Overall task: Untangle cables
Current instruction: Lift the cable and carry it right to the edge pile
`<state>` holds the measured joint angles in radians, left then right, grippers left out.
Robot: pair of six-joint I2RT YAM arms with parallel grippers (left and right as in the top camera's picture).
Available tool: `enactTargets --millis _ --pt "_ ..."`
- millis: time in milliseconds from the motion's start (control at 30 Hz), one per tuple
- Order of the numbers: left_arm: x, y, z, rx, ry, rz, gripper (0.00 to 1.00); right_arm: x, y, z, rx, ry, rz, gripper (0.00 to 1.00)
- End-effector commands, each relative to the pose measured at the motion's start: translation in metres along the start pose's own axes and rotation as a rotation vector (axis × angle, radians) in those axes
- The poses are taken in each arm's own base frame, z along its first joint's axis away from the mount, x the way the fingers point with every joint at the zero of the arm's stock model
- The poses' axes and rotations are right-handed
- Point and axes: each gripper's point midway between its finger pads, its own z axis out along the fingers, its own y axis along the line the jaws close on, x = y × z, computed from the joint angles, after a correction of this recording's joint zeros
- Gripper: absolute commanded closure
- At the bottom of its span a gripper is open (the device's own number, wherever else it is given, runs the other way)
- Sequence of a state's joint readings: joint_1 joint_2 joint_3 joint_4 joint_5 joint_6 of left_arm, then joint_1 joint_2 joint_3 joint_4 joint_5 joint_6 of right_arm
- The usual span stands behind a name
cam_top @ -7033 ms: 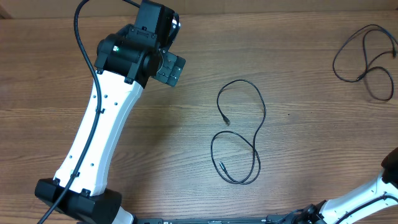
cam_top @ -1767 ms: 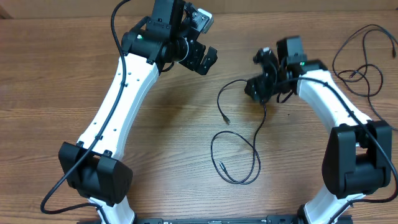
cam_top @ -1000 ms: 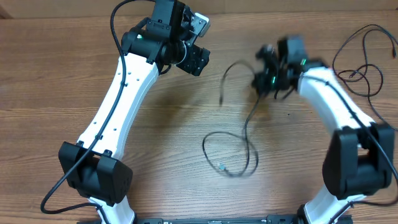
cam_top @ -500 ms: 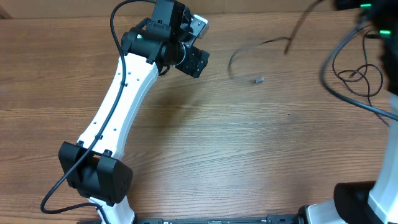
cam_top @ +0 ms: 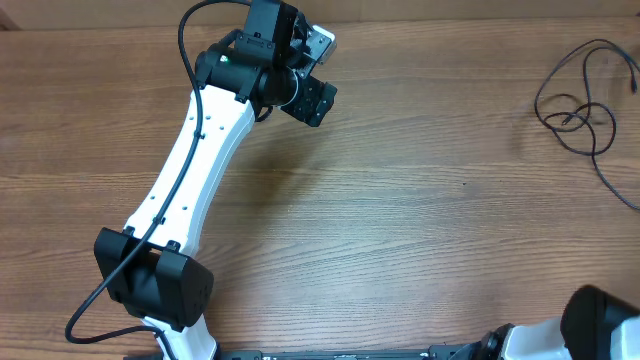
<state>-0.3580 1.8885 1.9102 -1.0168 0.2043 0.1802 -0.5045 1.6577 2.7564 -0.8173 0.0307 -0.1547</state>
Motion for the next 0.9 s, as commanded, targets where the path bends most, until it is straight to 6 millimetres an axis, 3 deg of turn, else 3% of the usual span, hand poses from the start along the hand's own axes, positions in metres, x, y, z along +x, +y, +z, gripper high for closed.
enactTargets --millis 0,100,400,500,667,767,867 --pt "-0.008 0.0 -0.009 -0.01 -0.029 0.029 0.15 -0.036 -0.019 -0.018 0.045 -0.112 -0.03 0.96" --pt "-0.008 0.0 -0.009 -0.011 -0.029 0.03 0.15 -0.046 -0.031 -0.011 0.057 -0.179 -0.07 0.96" --pt "-0.002 -0.001 -0.008 -0.007 -0.009 0.037 0.17 -0.079 -0.035 -0.002 0.031 -0.379 -0.13 0.96" --pt "0.0 -0.001 -0.006 -0.006 -0.002 0.035 0.17 -0.07 -0.037 0.008 0.031 -0.364 -0.127 0.96" --pt "0.005 -0.001 -0.003 -0.002 0.015 0.069 0.17 -0.031 -0.055 0.037 0.039 -0.267 -0.138 0.96" --pt "0.008 0.0 -0.001 -0.004 0.024 0.091 0.18 -0.03 -0.07 0.036 0.053 -0.267 -0.174 0.96" --pt "0.01 0.005 -0.001 -0.034 0.034 0.09 0.18 -0.044 -0.093 0.024 0.094 -0.308 -0.221 0.96"
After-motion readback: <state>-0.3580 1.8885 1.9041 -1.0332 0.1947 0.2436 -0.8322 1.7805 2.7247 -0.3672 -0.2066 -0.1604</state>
